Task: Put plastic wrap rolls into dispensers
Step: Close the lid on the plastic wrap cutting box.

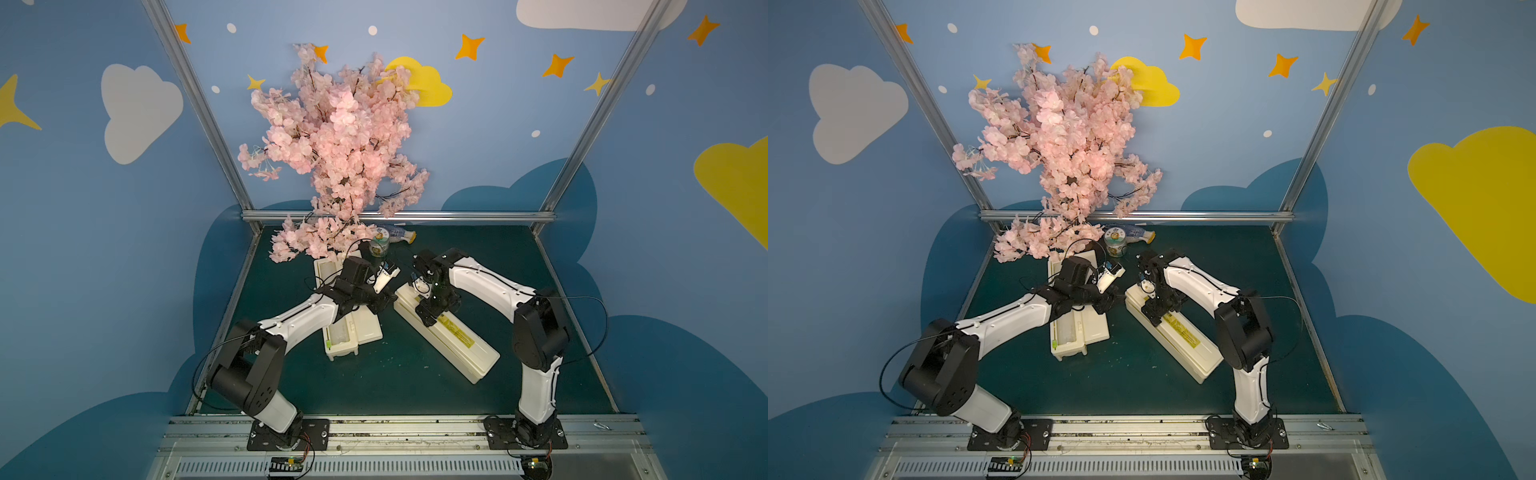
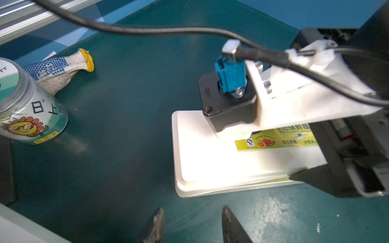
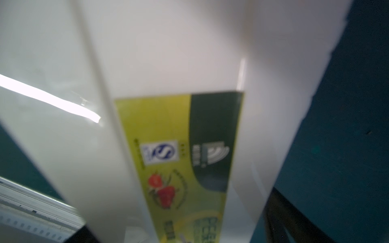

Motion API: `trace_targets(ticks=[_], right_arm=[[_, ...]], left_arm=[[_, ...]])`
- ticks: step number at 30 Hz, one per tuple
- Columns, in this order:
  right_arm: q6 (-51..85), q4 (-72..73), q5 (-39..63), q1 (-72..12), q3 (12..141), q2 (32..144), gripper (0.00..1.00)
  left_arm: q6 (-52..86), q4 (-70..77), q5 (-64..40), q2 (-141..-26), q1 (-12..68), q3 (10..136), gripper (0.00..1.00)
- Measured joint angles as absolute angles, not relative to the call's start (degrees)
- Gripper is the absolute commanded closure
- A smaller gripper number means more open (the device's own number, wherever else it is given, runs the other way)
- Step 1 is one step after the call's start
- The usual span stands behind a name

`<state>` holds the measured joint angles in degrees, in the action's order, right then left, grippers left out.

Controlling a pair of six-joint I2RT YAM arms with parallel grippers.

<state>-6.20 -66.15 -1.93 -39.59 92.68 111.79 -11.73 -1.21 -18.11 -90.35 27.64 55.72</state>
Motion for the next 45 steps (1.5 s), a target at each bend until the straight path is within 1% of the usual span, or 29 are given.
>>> trace_targets(ticks=[8, 11, 13, 15, 21, 26, 31, 35, 39, 45], right_arm=[[-4.7, -66.4, -2.1, -39.9, 92.7, 111.8, 0.10], [-4.4, -66.5, -2.1, -40.0, 92.7, 111.8, 0.10], [-4.3, -66.5, -2.1, -40.0, 92.7, 111.8, 0.10], [-4.1, -66.4, -2.4, -40.1, 92.7, 111.7, 0.10], [-2.4, -65.5, -3.6, -40.1, 91.7, 110.5, 0.10], [-1.7, -63.9, -2.7, -40.1, 89.6, 107.7, 0.10], [-2.5, -62.3, -1.0, -40.5, 87.5, 106.5, 0.10], [-2.5, -61.4, -1.0, -40.7, 86.3, 106.5, 0.10], [-2.1, -61.4, -1.1, -40.3, 86.2, 106.5, 0.10], [-0.3, -62.0, -1.0, -39.5, 86.2, 106.5, 0.10]], left_arm=[[-8.1, -1.3, -18.0, -90.3, 27.6, 55.7, 0.37], [-5.4, -1.4, -18.0, -90.0, 27.6, 55.7, 0.36], [-3.0, -1.5, -18.2, -89.2, 27.6, 55.5, 0.38], [0.3, -1.5, -18.7, -88.2, 27.7, 55.0, 0.43], [9.0, -2.5, -18.2, -86.8, 31.0, 52.4, 0.69], [14.6, -5.0, -16.0, -86.9, 34.2, 50.9, 0.77], [18.7, -6.0, -13.2, -88.4, 36.1, 50.9, 0.81], [21.9, -6.5, -12.7, -92.7, 37.2, 51.8, 0.84], [24.3, -6.2, -12.6, -96.8, 38.0, 54.0, 0.84], [25.8, -4.5, -12.7, -102.0, 38.0, 57.3, 0.82]])
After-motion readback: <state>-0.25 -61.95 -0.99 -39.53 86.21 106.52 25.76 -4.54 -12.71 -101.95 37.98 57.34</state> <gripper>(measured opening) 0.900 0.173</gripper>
